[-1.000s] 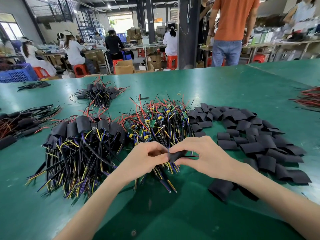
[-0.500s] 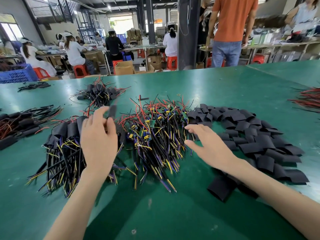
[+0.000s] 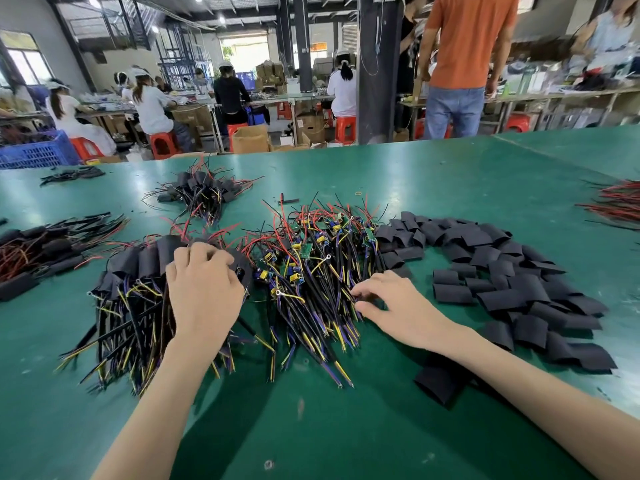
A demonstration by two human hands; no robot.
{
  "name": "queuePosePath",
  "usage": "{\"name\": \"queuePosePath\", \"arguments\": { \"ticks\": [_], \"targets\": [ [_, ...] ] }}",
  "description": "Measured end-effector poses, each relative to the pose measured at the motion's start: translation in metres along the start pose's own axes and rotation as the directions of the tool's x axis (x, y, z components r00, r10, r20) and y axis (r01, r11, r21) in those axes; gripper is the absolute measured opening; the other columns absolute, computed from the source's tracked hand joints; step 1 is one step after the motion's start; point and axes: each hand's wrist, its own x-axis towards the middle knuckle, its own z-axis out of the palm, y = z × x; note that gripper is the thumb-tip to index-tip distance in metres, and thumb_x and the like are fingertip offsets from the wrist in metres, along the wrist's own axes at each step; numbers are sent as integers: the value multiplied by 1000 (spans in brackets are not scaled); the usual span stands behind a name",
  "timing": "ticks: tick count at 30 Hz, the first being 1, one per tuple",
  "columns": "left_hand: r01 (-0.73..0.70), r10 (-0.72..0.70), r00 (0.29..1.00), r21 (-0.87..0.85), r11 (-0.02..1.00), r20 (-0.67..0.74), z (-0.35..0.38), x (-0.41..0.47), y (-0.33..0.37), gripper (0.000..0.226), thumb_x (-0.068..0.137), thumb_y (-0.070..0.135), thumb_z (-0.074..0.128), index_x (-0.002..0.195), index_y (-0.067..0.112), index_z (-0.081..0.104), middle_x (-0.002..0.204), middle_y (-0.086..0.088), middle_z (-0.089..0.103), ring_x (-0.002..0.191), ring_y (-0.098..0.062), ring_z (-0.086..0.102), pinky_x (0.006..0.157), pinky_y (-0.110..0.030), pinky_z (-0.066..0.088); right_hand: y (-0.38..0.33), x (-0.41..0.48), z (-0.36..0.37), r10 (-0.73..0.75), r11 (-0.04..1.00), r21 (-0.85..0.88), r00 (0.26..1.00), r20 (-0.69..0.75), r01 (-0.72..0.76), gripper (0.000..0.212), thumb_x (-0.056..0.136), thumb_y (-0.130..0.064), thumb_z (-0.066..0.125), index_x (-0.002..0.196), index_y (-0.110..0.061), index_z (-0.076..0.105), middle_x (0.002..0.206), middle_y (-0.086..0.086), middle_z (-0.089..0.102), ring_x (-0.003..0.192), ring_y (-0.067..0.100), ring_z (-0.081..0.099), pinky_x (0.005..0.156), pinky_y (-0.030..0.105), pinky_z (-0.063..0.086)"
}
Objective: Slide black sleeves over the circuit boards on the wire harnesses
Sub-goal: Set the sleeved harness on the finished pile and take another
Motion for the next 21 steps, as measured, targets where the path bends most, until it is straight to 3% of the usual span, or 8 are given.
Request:
{"name": "queuePosePath", "arguments": {
  "ticks": [3, 6, 8, 12, 17, 21],
  "targets": [
    [-1, 1, 999, 3, 1000, -51, 3, -6, 6, 20, 81, 5, 56, 93, 6, 71, 101, -16, 60, 101, -39, 46, 87, -46, 30, -1, 2, 0, 19, 998, 52, 1000, -2, -19, 19, 91, -25, 57, 106, -18, 65, 99, -4, 63, 96, 11, 47, 90, 26, 34],
    [-50, 47, 992, -17, 999, -114, 1, -9, 18, 25, 79, 13, 49, 92, 10, 70, 100, -13, 61, 99, -37, 47, 86, -44, 30, -1, 2, -2, 25, 994, 108, 1000, -11, -24, 13, 90, -19, 59, 98, -16, 68, 96, -2, 65, 91, 12, 50, 81, 18, 32],
    [-107, 99, 989, -70, 992, -109, 0, -13, 27, 22, 79, 12, 50, 91, 10, 69, 98, -12, 61, 97, -36, 49, 83, -44, 33, -2, 2, -3, 38, 991, 130, 999, -14, -36, 11, 90, -17, 57, 95, -15, 68, 94, 0, 66, 89, 15, 53, 82, 21, 36],
    [-187, 188, 982, -197, 962, -14, 3, -22, 47, 15, 80, 1, 60, 90, 8, 69, 93, -10, 62, 92, -35, 52, 78, -44, 42, 2, 11, -8, 138, 978, 173, 984, -111, -118, 13, 91, -12, 55, 97, -12, 67, 93, 2, 66, 87, 17, 58, 79, 22, 39],
    [-233, 264, 959, -248, 940, 103, 14, -15, 67, 17, 84, 4, 59, 97, 9, 68, 95, -7, 62, 95, -29, 51, 85, -38, 41, 12, 48, -10, 305, 945, 170, 943, -133, -281, 19, 92, -15, 55, 108, -8, 63, 103, 7, 66, 95, 20, 58, 86, 29, 43],
    [-148, 223, 958, -353, 924, 180, 27, -7, 80, 21, 88, 5, 52, 102, 10, 67, 99, -6, 61, 97, -25, 46, 90, -34, 38, 11, 79, -2, 420, 902, 167, 900, -118, -399, 29, 90, -21, 59, 116, -7, 60, 100, 5, 65, 92, 20, 58, 78, 26, 41]
  ]
}}
